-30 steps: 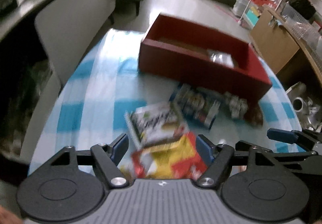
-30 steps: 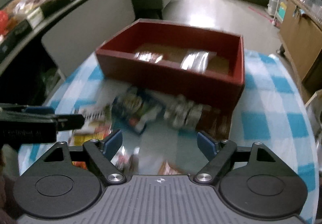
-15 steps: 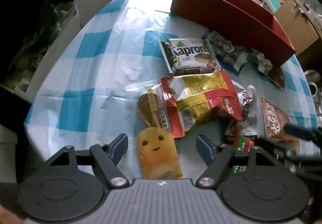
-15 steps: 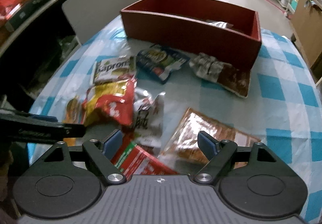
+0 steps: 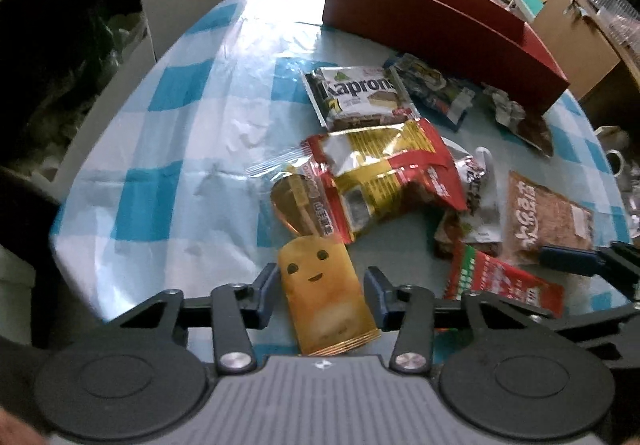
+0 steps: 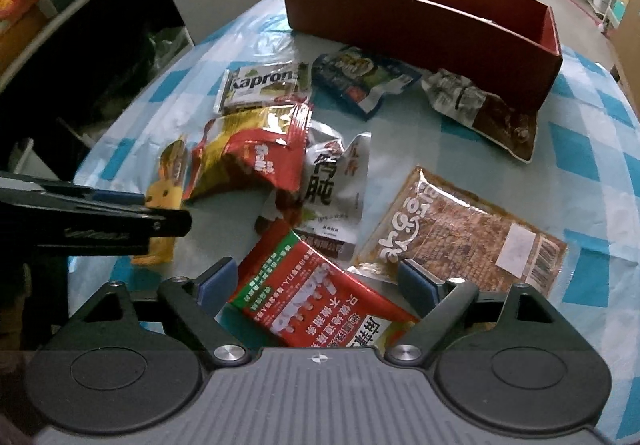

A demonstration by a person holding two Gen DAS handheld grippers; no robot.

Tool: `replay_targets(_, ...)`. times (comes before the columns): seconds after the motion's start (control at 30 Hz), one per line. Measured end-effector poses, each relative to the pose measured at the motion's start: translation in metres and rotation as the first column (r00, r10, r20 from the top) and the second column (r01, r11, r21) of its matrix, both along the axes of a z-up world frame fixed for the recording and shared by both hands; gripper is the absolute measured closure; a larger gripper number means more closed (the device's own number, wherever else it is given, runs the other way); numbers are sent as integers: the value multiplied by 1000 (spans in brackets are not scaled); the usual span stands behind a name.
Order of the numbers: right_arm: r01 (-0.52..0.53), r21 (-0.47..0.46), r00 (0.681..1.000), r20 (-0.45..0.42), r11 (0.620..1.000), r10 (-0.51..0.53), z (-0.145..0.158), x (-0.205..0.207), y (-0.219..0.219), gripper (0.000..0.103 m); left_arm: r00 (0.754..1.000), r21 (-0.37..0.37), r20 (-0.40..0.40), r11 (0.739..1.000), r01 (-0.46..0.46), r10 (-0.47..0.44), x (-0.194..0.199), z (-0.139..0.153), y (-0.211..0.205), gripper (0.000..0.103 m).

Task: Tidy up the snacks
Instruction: 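Move both tools back to the remaining snacks on the tablecloth, then grasp the yellow cartoon-face pack with the left tool while the right tool grasps the red-green pack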

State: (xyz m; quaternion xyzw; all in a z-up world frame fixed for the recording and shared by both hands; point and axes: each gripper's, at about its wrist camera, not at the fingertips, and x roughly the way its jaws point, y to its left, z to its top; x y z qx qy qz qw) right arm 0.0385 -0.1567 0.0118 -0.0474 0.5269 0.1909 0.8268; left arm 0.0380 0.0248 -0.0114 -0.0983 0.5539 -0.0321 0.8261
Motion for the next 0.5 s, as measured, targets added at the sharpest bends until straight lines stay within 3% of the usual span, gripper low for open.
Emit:
replay_targets(0.13, -16, 6, 1000, -23, 1000, 16, -5, 0, 1, 8, 1000, -40, -13, 999, 21, -21, -4, 2, 1, 65)
replay_targets(0.5, -36, 56, 993, -109, 998, 42, -15, -38, 7, 6, 999, -30, -23, 999, 29, -30, -1, 2, 2, 66)
